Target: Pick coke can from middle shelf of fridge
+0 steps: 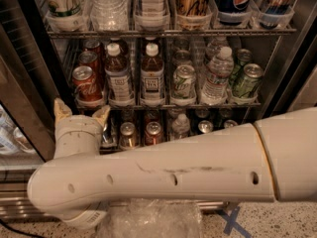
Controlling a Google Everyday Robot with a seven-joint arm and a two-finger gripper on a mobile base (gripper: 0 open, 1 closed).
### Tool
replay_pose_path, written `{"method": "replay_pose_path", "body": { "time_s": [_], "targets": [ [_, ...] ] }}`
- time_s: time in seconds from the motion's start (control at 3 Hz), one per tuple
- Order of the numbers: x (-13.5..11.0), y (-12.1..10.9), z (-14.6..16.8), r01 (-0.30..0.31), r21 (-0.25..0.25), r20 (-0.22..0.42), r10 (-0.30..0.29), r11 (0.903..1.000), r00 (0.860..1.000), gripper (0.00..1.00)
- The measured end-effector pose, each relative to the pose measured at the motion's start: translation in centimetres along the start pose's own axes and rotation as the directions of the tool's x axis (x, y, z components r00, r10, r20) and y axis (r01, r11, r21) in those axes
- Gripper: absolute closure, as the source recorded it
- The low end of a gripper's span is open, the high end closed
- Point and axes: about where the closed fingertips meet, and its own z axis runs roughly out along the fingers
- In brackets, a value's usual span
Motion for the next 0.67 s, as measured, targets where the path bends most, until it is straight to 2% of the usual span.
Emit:
{"method": "replay_pose_path", "body": {
  "time_s": [0.33, 0.67],
  "targets": [
    [0.63, 0.18, 0.83, 0.071, 0.006, -0.002, -0.071, 0.9975, 0.997, 0.20],
    [0.15, -0.05, 1.72, 0.153, 0.019, 0.013, -0.153, 0.9881, 0.988, 0.20]
  ]
}}
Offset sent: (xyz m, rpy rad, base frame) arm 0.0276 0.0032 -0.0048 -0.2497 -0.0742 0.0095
